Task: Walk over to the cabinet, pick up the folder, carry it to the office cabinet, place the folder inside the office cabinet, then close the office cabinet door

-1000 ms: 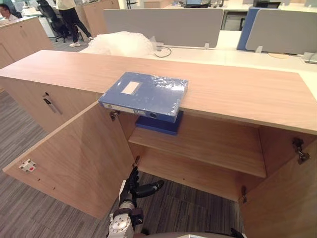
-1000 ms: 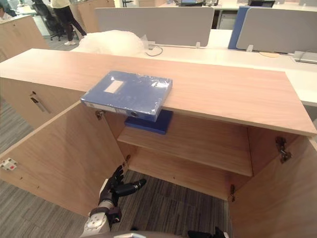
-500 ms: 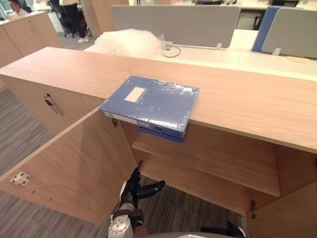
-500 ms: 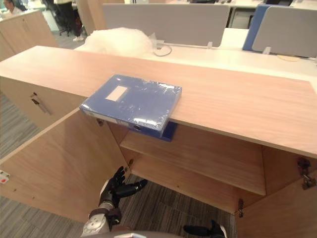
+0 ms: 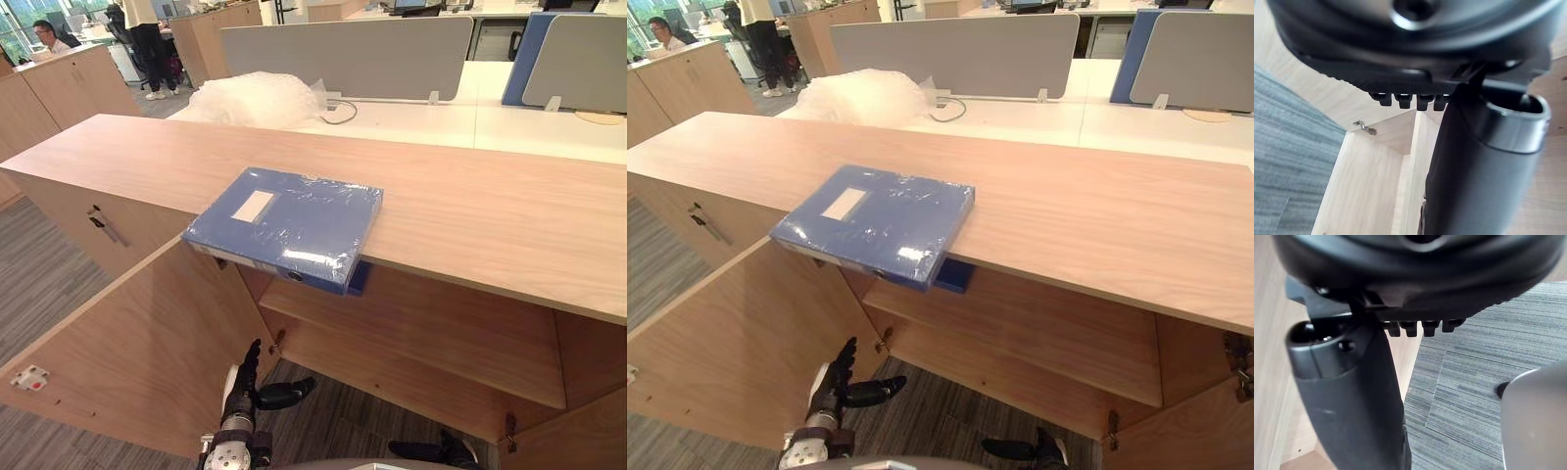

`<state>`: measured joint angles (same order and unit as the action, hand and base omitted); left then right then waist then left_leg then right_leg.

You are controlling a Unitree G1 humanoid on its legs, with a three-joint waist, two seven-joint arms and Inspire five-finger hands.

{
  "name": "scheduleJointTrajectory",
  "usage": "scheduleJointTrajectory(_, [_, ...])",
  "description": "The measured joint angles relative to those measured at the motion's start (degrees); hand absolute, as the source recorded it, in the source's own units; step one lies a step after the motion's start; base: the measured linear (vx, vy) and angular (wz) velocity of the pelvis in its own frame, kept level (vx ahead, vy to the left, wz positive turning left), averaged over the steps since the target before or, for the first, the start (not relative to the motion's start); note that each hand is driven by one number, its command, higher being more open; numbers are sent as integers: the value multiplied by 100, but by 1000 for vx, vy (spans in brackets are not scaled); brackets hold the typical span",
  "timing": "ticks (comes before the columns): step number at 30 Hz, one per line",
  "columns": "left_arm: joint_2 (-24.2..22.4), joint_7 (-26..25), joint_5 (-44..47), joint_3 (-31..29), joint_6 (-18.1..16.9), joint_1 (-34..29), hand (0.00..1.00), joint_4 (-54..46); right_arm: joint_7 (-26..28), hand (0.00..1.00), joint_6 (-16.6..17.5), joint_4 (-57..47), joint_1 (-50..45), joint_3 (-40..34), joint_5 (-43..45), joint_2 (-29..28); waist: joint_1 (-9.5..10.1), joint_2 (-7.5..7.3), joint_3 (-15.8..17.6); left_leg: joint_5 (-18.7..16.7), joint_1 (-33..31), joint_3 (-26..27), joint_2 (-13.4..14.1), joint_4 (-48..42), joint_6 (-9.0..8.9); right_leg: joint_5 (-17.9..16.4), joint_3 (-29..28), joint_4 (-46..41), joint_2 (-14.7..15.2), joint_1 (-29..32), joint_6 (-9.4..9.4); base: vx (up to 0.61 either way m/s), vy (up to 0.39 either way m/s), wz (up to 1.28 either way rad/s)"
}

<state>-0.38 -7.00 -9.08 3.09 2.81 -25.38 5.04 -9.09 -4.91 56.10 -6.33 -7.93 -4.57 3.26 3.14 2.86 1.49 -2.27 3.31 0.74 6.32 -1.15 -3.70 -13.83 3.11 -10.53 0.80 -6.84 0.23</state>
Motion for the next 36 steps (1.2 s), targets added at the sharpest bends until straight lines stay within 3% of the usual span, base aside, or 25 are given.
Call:
scheduleJointTrajectory(4, [-22,-453,-476,-116,-37,-89,100,-260,-34,100,2,-3,-29,3,-12,-108,113,-76,-16,0,6,-3,-62,1,0,0,-12,25,64,-23,1,29,7,1])
scheduleJointTrajectory(8, [-328,-1249,-744,-458,-105,-156,100,-599,-219,100,25,-24,-159,16,-7,-166,252,-185,-48,0,5,-47,-94,-38,1,3,40,78,115,-101,9,-13,1,9])
scheduleJointTrajectory(16, [-626,-2233,-910,-1094,-141,-368,100,-1187,-396,100,76,-76,-234,153,-3,-216,315,-301,-99,2,-120,-334,-177,-173,-3,6,322,214,153,-229,32,-81,-14,18])
scheduleJointTrajectory(22, [-593,-3100,-1690,-1010,115,-297,100,-1557,-489,100,92,51,-236,416,-40,-320,380,-505,-217,20,-244,-479,-231,-213,-20,32,437,286,175,-219,74,-47,-1,12])
scheduleJointTrajectory(26, [-410,-3197,-2414,-412,282,-96,100,-2156,-489,100,182,317,-110,522,-343,-287,398,-504,-235,37,-277,-495,-261,-211,3,74,431,341,195,-217,107,0,0,0])
scheduleJointTrajectory(31, [-31,-3106,-3539,338,133,274,100,-2651,-423,100,261,916,277,527,-671,-165,342,-390,-268,62,-371,-478,-263,-209,38,165,356,405,188,-130,129,-4,4,-3])
scheduleJointTrajectory(36, [936,-2874,-4217,575,-176,553,100,-2659,-313,100,391,1147,452,528,-669,-51,249,-233,-264,92,-311,-446,-227,-117,41,204,258,412,116,-106,101,-7,-23,-8])
